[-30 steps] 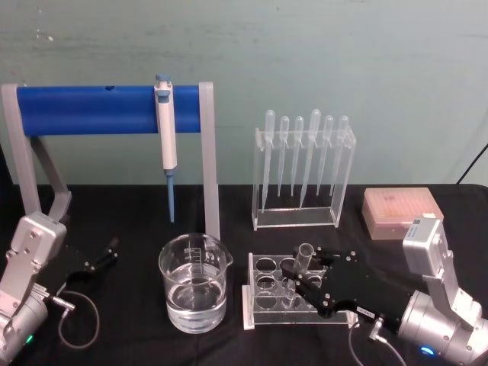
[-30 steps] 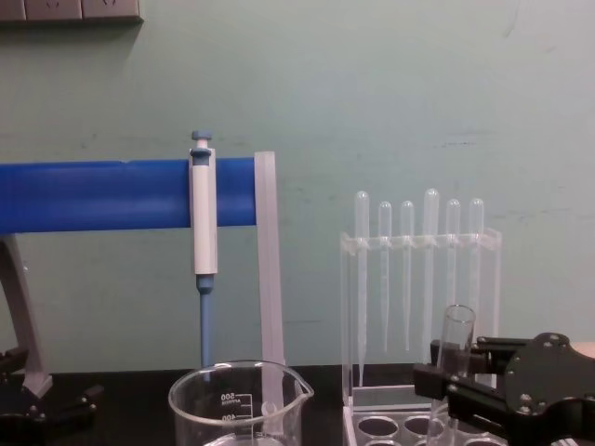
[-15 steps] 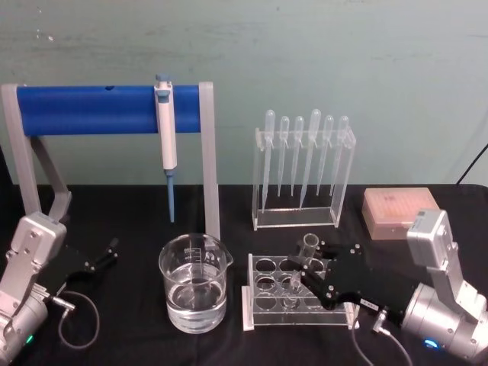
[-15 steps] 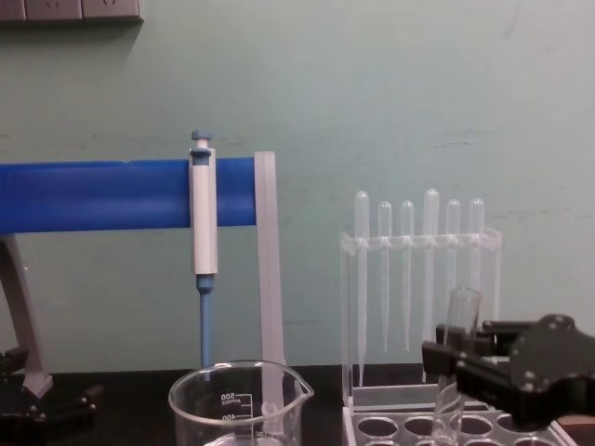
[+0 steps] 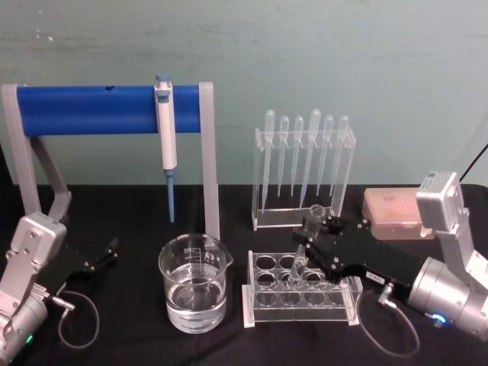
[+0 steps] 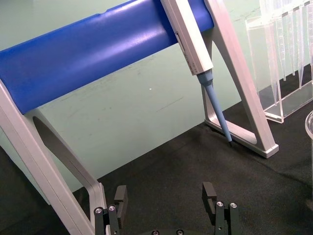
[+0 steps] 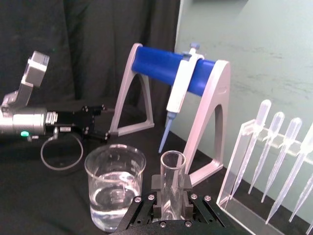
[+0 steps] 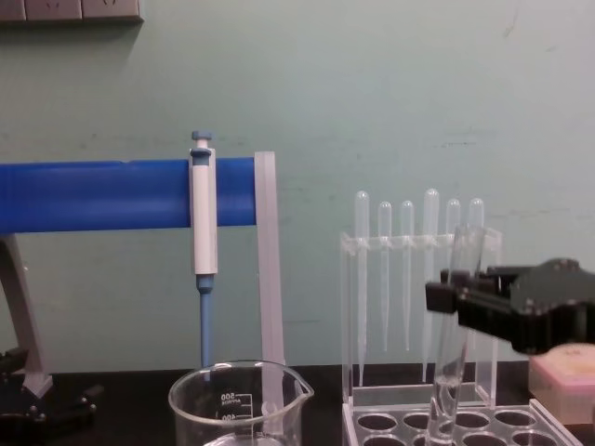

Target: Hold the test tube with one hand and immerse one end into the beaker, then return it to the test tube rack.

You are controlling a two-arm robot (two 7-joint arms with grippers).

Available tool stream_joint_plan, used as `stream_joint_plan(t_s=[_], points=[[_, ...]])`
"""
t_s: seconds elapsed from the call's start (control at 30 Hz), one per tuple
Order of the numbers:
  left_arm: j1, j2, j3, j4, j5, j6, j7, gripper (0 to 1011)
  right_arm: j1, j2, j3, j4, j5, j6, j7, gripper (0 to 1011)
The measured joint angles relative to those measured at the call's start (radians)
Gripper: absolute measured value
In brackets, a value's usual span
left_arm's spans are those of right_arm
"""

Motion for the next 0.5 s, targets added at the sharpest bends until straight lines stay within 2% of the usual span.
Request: stream_joint_plan(t_s=[0.5], points=[[0.0, 0.0, 0.0, 0.0, 0.0, 0.0, 0.0, 1000, 0.014, 0.029, 0.018, -0.103, 0.055, 0.076, -0.031, 230]])
